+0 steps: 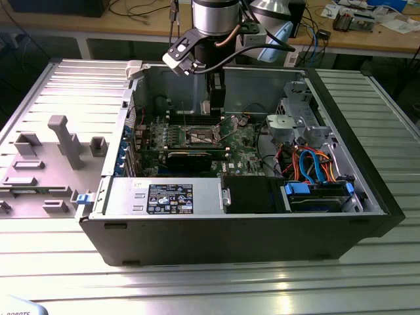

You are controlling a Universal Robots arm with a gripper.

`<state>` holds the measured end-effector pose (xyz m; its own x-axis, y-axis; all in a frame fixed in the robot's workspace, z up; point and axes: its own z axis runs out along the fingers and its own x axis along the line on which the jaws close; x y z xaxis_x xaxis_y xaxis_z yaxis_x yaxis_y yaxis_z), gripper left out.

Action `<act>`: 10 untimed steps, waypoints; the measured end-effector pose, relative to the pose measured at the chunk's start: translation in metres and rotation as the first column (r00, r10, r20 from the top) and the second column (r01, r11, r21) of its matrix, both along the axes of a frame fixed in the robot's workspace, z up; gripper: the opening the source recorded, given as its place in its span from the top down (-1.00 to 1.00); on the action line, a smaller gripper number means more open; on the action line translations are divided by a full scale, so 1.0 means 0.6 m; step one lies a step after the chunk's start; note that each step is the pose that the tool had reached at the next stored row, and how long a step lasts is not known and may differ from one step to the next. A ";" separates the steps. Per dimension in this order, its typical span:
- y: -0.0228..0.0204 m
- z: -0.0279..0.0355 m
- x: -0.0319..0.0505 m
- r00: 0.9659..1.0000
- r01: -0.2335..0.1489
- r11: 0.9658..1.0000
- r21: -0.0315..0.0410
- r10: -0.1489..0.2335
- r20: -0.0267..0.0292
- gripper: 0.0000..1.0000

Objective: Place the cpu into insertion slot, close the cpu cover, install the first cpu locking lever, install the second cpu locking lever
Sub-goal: 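Place the cpu into insertion slot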

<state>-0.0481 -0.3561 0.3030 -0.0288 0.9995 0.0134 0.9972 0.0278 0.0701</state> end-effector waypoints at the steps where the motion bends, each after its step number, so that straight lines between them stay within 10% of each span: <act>1: 0.0000 0.000 0.000 1.000 0.000 1.000 0.000 0.000 0.000 -0.08; 10: 0.0010 -0.006 -0.008 1.000 0.000 1.000 0.000 0.000 0.001 -0.08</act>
